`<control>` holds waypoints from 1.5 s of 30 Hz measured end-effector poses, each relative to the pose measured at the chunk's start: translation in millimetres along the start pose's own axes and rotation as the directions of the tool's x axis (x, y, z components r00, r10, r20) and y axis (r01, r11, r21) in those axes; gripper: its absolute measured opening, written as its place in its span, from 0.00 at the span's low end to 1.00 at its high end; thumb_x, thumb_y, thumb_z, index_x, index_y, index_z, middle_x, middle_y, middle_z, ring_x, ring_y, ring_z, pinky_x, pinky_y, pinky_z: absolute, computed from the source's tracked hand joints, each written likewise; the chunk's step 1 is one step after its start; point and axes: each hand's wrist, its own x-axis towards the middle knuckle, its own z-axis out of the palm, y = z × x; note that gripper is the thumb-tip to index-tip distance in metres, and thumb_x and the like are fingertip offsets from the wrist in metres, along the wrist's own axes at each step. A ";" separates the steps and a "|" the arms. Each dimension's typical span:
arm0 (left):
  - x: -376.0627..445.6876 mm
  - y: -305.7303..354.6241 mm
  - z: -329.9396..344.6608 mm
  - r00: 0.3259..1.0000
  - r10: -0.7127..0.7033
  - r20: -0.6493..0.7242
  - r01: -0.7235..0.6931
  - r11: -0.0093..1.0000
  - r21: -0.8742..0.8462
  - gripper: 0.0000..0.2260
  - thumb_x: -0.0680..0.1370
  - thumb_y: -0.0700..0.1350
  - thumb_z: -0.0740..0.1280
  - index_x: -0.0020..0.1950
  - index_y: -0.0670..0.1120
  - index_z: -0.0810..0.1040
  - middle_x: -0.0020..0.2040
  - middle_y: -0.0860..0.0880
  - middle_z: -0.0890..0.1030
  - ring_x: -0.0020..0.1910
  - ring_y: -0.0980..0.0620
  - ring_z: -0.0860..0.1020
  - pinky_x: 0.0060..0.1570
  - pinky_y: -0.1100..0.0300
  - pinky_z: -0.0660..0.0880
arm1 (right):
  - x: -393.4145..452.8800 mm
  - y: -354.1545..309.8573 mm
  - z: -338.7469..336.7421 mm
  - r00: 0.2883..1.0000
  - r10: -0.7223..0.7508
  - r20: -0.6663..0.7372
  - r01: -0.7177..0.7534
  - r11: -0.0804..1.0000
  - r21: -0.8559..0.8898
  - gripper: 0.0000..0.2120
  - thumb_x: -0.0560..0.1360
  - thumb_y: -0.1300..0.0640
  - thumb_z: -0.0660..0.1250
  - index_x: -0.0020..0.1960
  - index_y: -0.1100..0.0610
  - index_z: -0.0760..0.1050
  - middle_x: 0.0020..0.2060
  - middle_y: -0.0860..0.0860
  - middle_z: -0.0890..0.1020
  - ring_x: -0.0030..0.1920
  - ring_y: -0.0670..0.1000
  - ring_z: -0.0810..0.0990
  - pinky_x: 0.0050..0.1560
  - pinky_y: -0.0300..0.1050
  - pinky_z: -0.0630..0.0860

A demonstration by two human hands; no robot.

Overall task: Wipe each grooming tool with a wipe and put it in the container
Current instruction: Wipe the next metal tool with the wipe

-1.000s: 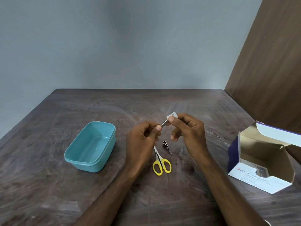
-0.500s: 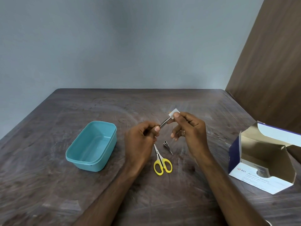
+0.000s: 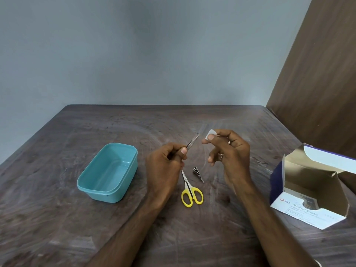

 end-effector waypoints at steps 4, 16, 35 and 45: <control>-0.6 1.4 -0.9 0.999 -0.027 -0.023 0.027 0.999 -0.021 0.05 0.77 0.41 0.70 0.45 0.51 0.83 0.35 0.53 0.84 0.30 0.57 0.82 0.35 0.53 0.83 | -1.2 3.0 2.6 0.990 0.059 0.128 -0.056 0.998 -0.027 0.02 0.74 0.63 0.72 0.45 0.57 0.82 0.39 0.58 0.86 0.25 0.55 0.75 0.25 0.43 0.72; -1.8 2.8 4.0 0.989 -0.105 0.108 0.121 0.980 -0.160 0.04 0.77 0.41 0.71 0.48 0.45 0.86 0.37 0.49 0.86 0.34 0.52 0.84 0.35 0.56 0.83 | -2.6 8.1 8.7 0.988 0.063 0.140 -0.052 0.995 -0.081 0.04 0.74 0.65 0.73 0.45 0.61 0.78 0.44 0.57 0.88 0.37 0.55 0.86 0.26 0.42 0.76; 7.4 -1.1 -3.6 0.973 -0.199 0.119 0.221 0.951 -0.217 0.06 0.79 0.40 0.67 0.47 0.41 0.84 0.38 0.43 0.85 0.32 0.52 0.81 0.32 0.61 0.80 | -4.7 13.8 11.3 0.898 0.260 0.356 -0.235 0.966 -0.112 0.04 0.76 0.63 0.71 0.50 0.60 0.81 0.38 0.57 0.85 0.33 0.55 0.82 0.31 0.46 0.78; 9.2 -4.1 -0.5 0.970 -0.238 0.051 0.244 0.955 -0.172 0.09 0.81 0.38 0.63 0.44 0.43 0.80 0.36 0.46 0.80 0.32 0.55 0.77 0.30 0.64 0.78 | -3.9 12.1 9.1 0.918 0.219 0.330 -0.183 0.974 -0.137 0.07 0.76 0.65 0.71 0.53 0.59 0.80 0.41 0.59 0.86 0.32 0.55 0.82 0.32 0.47 0.79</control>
